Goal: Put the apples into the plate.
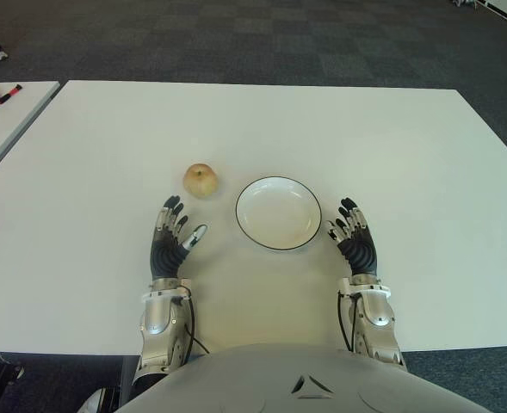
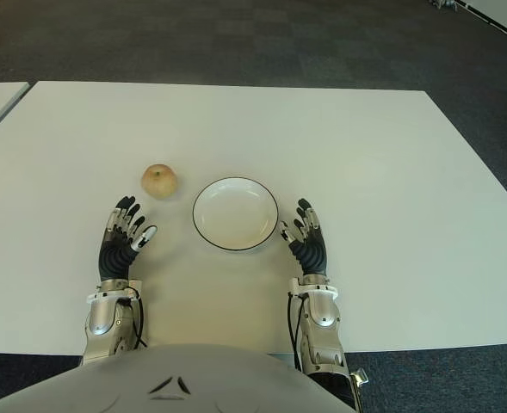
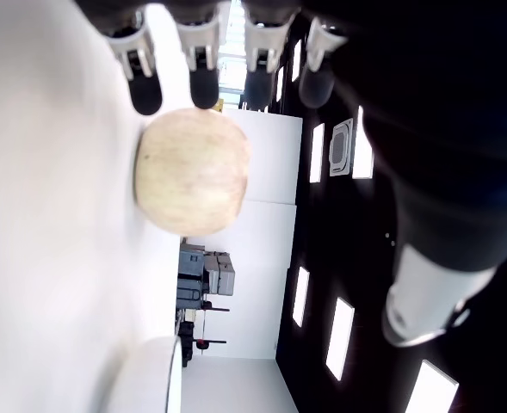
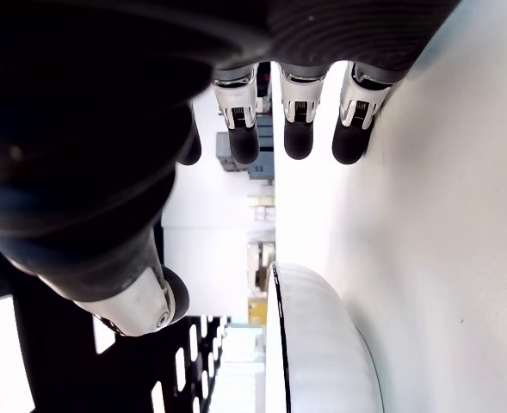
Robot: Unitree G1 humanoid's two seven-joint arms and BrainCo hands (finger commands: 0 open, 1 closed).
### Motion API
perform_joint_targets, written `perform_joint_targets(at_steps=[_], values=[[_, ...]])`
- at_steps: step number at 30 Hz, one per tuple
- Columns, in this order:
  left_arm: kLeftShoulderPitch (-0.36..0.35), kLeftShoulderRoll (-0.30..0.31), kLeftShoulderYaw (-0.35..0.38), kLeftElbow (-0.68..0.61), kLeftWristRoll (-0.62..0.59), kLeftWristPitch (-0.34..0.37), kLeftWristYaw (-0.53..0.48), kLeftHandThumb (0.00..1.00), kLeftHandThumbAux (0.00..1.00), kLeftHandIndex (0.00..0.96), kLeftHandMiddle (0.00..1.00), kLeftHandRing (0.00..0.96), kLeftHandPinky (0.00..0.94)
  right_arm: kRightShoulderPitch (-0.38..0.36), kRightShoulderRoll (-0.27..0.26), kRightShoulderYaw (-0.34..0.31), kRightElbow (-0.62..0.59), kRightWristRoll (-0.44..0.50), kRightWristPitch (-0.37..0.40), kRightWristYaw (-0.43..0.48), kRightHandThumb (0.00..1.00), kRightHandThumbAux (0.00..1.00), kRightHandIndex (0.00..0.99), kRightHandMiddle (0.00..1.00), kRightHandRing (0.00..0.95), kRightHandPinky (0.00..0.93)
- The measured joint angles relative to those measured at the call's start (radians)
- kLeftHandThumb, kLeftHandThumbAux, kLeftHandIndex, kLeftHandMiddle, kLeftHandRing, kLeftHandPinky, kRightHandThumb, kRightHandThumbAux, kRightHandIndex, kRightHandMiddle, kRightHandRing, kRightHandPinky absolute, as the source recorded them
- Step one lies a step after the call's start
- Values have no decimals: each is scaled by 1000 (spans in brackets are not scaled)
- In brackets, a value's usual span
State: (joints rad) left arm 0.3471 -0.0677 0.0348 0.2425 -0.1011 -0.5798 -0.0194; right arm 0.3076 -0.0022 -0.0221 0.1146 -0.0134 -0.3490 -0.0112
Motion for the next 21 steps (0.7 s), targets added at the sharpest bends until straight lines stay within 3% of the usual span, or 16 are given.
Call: perform_joint_targets(at_steps=[21], values=[[6,0,-7,-14,-8,-1,0,49,774,103,80,80,124,-2,-2,-2,6,11,-7,9,370,740,0,9,9,77]])
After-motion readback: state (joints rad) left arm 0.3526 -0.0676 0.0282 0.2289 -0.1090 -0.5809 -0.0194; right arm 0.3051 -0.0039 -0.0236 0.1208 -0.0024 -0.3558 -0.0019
